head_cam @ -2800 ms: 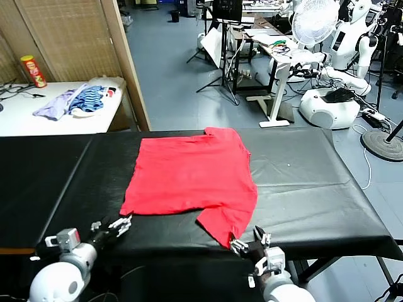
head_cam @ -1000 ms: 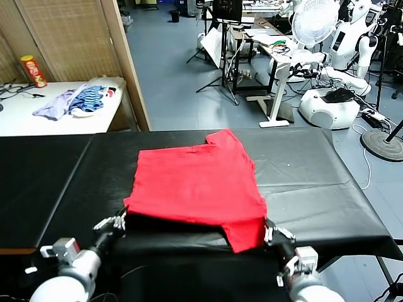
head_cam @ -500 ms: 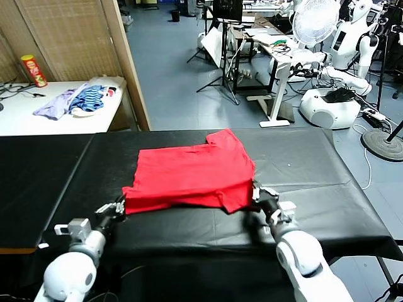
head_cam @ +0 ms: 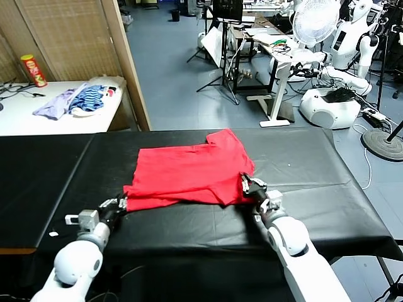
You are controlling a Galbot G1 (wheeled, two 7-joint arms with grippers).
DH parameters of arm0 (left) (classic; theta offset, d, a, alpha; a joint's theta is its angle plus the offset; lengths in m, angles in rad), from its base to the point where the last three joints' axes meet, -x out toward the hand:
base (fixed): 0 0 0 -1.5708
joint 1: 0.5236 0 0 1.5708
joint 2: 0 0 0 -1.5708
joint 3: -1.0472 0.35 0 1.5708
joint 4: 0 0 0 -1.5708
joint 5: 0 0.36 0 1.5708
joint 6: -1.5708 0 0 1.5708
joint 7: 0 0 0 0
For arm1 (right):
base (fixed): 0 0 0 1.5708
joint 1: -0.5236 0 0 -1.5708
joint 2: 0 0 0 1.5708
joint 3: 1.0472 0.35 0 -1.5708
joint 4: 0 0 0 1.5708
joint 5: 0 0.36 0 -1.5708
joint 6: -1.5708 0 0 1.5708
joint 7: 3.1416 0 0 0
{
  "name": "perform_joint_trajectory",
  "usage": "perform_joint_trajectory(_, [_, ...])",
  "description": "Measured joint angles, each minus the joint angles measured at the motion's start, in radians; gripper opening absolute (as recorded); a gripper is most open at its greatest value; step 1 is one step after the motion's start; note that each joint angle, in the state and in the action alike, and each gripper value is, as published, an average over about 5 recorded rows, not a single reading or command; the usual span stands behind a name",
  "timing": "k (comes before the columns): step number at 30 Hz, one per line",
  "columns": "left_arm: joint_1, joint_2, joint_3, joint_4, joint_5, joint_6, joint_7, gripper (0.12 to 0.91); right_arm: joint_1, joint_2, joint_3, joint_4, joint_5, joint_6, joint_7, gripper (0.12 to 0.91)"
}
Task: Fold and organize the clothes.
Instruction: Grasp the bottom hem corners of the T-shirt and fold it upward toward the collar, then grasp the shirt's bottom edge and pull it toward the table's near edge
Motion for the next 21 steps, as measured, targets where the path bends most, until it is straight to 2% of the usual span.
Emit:
perform_joint_trajectory(2, [0.016, -0.003, -0.001, -0.013, -0.013, 0.005, 0.001, 0.758, -0.03, 0.0, 0.008, 0.012, 0.003, 0.002, 0.001, 0.796])
perform_joint_trajectory(7, [0.037, -0.013, -0.004, -0.024, -0.066, 0.026, 0.001, 0.797, -0.071, 0.006, 0.012, 0.016, 0.015, 0.003, 0.001, 0.763])
perform_joint_trajectory(10, [0.04, -0.017, -0.005, -0.02, -0.096, 0.031, 0.002, 0.798, -0.074, 0.013, 0.009, 0.006, 0.021, 0.002, 0.002, 0.647])
perform_joint_trajectory(12, [0.039, -0.02, -0.006, -0.014, -0.114, 0.032, 0.003, 0.79, -0.073, 0.017, 0.005, -0.004, 0.022, 0.001, 0.002, 0.538])
perform_joint_trajectory(15, [0.035, -0.025, -0.007, -0.003, -0.136, 0.032, 0.008, 0.702, -0.069, 0.021, 0.0, -0.014, 0.021, 0.002, 0.001, 0.372])
perform_joint_trajectory(18, [0.034, -0.026, -0.008, 0.008, -0.154, 0.033, 0.014, 0.544, -0.062, 0.018, -0.002, -0.022, 0.021, 0.001, 0.002, 0.216])
perform_joint_trajectory(21, [0.03, -0.025, -0.006, 0.021, -0.166, 0.031, 0.017, 0.376, -0.051, 0.008, -0.005, -0.027, 0.037, -0.004, 0.006, 0.138])
